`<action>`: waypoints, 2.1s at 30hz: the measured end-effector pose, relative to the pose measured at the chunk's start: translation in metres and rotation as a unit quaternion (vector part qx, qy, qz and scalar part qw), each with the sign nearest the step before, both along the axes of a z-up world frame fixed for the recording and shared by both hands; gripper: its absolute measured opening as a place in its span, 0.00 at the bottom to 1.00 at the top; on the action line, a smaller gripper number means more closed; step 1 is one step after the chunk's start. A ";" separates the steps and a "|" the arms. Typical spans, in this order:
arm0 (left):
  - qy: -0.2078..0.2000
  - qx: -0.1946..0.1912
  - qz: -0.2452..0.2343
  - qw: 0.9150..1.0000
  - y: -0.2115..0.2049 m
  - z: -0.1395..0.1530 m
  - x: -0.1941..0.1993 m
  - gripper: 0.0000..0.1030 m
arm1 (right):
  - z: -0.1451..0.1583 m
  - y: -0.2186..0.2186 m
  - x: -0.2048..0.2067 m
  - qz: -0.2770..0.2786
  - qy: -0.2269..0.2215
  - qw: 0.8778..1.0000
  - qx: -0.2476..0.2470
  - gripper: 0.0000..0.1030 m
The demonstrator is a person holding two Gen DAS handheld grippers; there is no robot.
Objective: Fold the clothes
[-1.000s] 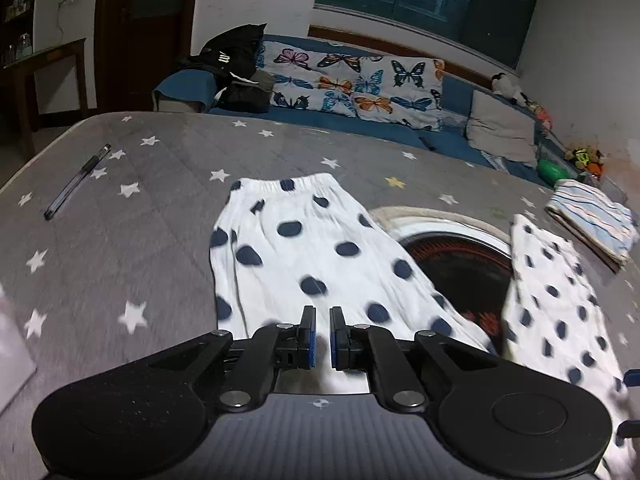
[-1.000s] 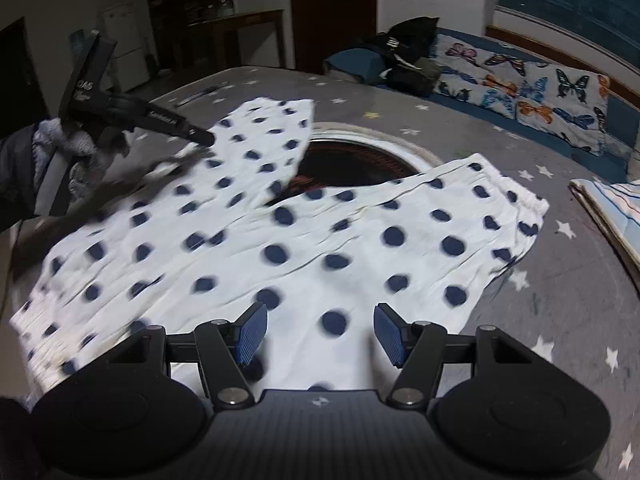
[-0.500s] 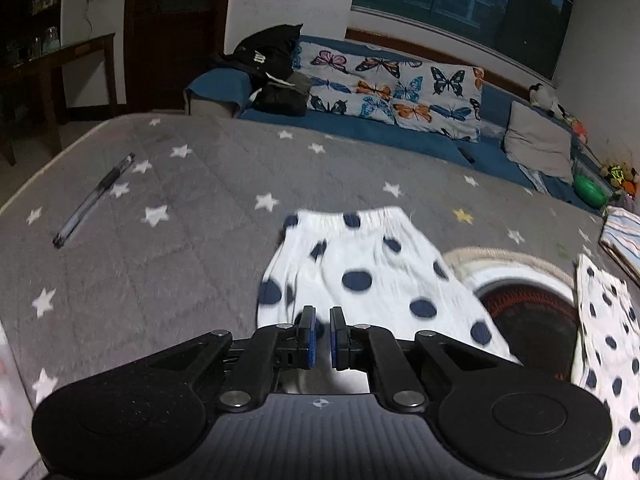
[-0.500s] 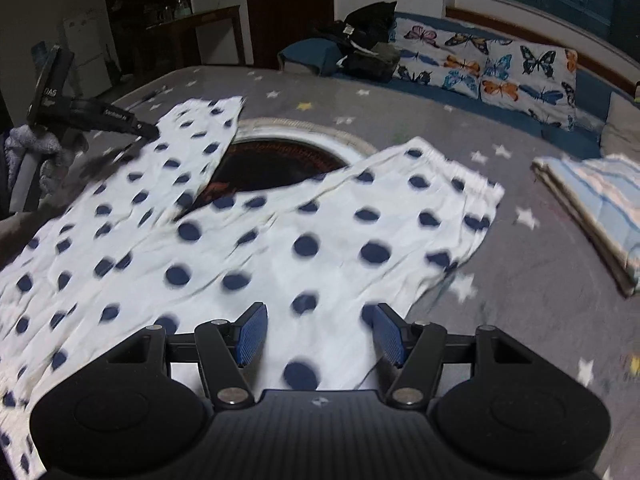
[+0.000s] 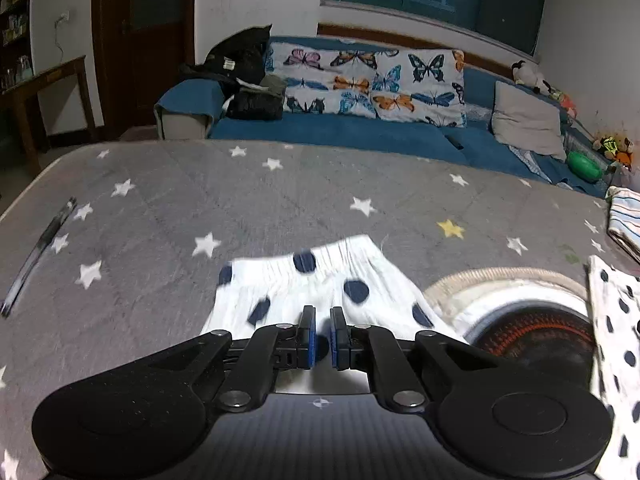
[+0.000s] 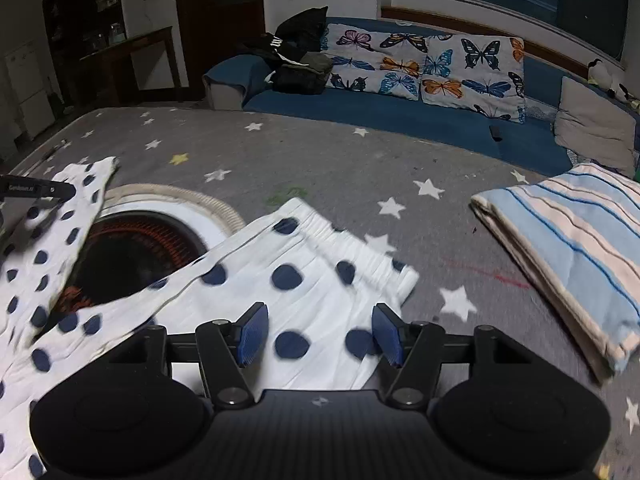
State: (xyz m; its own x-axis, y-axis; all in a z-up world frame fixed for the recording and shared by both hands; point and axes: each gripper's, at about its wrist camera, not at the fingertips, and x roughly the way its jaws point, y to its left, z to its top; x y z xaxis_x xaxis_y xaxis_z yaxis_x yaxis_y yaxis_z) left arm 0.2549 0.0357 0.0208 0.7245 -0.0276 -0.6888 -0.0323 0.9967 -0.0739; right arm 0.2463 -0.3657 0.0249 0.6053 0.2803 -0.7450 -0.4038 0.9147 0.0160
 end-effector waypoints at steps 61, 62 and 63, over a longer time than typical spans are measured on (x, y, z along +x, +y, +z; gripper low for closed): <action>-0.016 0.019 -0.384 0.923 -0.221 0.001 -0.334 0.38 | 0.022 -0.024 -0.232 0.015 -0.002 1.000 -0.002 0.59; -0.012 0.019 -0.382 0.924 -0.221 0.000 -0.333 0.33 | 0.022 -0.024 -0.230 0.014 -0.002 1.000 -0.002 0.59; -0.008 0.020 -0.381 0.924 -0.221 -0.001 -0.332 0.30 | 0.022 -0.024 -0.228 0.013 -0.003 1.000 -0.001 0.59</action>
